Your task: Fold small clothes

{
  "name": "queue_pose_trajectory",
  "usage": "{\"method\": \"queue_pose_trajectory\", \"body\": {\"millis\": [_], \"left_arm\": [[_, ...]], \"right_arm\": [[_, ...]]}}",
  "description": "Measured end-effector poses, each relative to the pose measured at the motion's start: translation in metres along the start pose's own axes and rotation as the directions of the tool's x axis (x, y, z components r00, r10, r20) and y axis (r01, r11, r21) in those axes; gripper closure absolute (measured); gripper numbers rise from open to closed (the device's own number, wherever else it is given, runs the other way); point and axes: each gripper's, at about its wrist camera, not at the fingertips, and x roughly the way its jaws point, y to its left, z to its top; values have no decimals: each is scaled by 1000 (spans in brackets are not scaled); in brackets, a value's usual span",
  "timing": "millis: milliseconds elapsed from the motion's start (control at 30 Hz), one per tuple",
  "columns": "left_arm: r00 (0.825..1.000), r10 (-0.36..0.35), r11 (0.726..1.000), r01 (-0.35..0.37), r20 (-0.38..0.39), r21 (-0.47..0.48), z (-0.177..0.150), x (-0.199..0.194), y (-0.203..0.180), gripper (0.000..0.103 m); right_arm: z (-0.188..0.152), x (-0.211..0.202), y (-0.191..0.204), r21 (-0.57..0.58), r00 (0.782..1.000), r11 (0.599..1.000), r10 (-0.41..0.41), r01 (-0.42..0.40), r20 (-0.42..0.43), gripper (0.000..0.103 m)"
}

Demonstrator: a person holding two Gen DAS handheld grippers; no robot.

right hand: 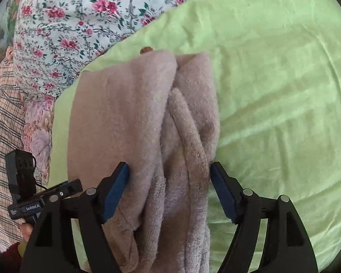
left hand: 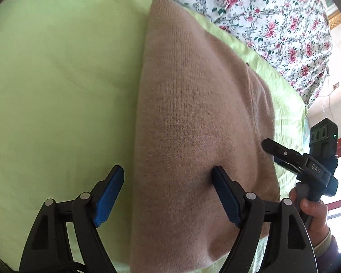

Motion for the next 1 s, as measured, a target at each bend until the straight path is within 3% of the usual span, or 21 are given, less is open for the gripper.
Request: {"method": "queue_pose_trajectory", "body": {"millis": [233,300,367,400,533,733,833,1000], "left_arm": [[997,-73,996,72,-32,-45,-1,17,2,31],[996,-81,996,79,-33,-44,-1,18,0,36],[996,-87,996,86,-31,-28,-1,20,-2,43],[996,-88,996,88,-29,-21,-1,19,-4,49],[994,-112,994,112,9,11,-8,2,-10,65],[991,-85,996,81,108,41,-31,-52,-9,70],[983,-63,998,57,174,36,-51,-101,10,70],[966,24,999,-11,258,-51,-93,-174,64,70]], "right_arm": [[-8,3,3,66,995,993,102,-102,10,27],[-9,4,7,53,996,995,85,-85,14,27],[-12,11,14,1,1000,1000,8,-8,-26,36],[-13,13,16,-10,999,1000,-8,8,-36,47],[-14,-1,31,-36,1000,999,-7,6,-25,68],[-20,-16,86,-165,998,985,54,-56,-19,71],[-18,-13,125,-224,990,965,134,-139,-40,71],[-44,33,201,-337,959,898,248,-281,-138,71]]}}
